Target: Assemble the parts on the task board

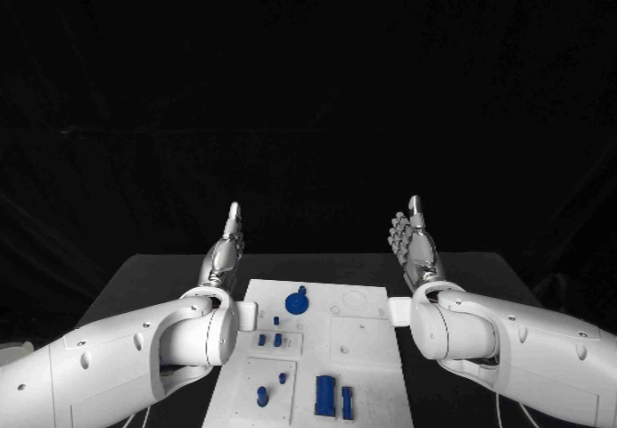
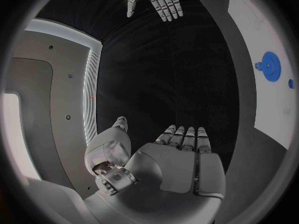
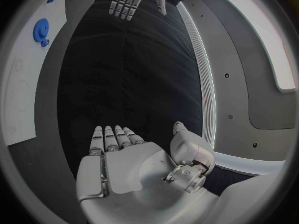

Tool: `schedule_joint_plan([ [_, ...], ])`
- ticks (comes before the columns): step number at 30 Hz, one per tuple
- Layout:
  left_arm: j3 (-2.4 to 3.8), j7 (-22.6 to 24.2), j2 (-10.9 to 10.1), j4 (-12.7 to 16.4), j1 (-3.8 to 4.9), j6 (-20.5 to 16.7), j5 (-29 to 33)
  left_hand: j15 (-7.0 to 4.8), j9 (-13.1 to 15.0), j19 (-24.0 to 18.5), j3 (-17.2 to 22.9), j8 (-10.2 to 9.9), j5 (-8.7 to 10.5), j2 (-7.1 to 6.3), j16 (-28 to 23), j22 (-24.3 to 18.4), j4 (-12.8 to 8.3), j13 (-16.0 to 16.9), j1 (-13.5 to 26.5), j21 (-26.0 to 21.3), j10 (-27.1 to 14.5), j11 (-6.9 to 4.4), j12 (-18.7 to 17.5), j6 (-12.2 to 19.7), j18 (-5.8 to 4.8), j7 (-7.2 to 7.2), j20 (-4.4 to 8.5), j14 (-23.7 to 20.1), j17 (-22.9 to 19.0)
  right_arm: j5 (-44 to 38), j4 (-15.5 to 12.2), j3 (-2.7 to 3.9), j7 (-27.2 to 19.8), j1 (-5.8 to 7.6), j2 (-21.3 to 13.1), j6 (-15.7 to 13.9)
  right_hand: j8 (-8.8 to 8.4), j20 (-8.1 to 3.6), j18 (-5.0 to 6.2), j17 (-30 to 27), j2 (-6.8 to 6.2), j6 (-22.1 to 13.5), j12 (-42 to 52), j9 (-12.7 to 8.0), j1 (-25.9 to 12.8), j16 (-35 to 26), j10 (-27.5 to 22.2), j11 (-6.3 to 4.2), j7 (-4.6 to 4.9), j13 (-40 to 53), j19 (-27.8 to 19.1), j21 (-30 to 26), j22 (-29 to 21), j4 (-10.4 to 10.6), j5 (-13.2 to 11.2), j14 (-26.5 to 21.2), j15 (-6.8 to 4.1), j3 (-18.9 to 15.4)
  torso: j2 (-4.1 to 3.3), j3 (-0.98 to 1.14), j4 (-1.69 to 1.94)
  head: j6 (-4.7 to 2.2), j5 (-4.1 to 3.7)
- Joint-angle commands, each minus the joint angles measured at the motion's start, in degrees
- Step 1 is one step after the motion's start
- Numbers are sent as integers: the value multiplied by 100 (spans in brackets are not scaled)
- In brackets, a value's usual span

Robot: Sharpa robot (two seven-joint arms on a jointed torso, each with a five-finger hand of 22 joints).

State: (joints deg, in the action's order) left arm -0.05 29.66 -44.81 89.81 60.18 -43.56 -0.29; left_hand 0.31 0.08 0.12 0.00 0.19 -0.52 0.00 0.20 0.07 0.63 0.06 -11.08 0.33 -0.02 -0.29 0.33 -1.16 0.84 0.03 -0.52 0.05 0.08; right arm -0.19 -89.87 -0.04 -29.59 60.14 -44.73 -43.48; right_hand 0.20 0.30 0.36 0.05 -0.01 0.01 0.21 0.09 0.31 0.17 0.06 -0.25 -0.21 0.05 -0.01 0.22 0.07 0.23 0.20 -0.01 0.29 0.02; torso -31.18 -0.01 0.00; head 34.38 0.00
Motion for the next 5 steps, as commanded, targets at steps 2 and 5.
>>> schedule_joint_plan([
  [2, 5, 13, 12, 14, -2, -56, 29, -31, -8, -12, 0, -19, 52, 0, -20, -7, -63, -6, 380, -33, 2, 29, -33, 116, -84, -3, 52, -5, -8, 19, -9, 4, -20, 2, 4, -64, -20, -30, -36, -5, 1, -1, -21, -9, -31, -17, -6, 25, 21, -5, 1, -22, -7, -23, -20, 1, -29, -2, 0, 1, 0, 0, 0],
  [5, 5, 13, 12, 14, -2, -56, 29, -31, -8, -12, 0, -19, 52, 0, -20, -7, -63, -6, 466, -33, 2, 29, -33, 116, -84, -3, 52, -5, -8, 19, -9, 4, -20, 2, 4, -64, -20, -30, -36, -5, 1, -1, -21, -9, -31, -17, -6, 25, 21, -5, 1, -22, -7, -23, -20, 1, -29, -2, 0, 1, 0, 0, 0],
])
